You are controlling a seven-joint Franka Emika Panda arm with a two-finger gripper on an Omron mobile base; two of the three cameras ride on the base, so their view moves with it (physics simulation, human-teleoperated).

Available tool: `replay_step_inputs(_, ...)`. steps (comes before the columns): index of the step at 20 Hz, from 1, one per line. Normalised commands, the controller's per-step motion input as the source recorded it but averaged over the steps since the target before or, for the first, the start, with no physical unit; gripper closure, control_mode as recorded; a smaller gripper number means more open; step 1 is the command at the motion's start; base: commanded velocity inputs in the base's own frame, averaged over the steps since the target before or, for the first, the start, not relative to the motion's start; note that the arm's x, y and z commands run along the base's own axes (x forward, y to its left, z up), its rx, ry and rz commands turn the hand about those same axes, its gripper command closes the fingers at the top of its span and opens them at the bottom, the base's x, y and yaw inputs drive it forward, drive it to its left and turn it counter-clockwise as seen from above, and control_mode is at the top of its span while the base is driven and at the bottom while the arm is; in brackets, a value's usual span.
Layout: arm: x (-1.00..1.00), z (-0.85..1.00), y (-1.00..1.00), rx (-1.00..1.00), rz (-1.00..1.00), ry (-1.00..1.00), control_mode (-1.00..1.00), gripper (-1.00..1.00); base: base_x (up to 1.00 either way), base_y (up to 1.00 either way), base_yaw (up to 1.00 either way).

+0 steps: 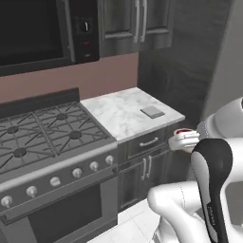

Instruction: Take the steak from the fridge and place it on the digital scale on the counter by the fridge. Wait a few seconds for a reading, then move it to the plate on the dining counter.

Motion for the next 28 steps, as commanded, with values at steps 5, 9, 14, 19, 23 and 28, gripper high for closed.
replay_step_inputs(5, 0.0, 0.0, 0.0, 0.0, 0.0, 0.0, 1.0, 1.0, 0.61, -0.27, 0.27)
replay_step_inputs(9, 0.0, 0.0, 0.0, 0.0, 0.0, 0.0, 1.0, 1.0, 0.46, -0.32, 0.22)
replay_step_inputs(14, 0.0, 0.0, 0.0, 0.0, 0.0, 0.0, 1.0, 1.0, 0.29, -0.43, 0.11)
replay_step_inputs(19, 0.0, 0.0, 0.0, 0.0, 0.0, 0.0, 1.0, 1.0, 0.32, -0.41, 0.02)
replay_step_inputs(23, 0.0, 0.0, 0.0, 0.0, 0.0, 0.0, 1.0, 1.0, 0.64, -0.23, 0.0)
replay_step_inputs(28, 0.0, 0.0, 0.0, 0.0, 0.0, 0.0, 1.0, 1.0, 0.69, -0.16, 0.0)
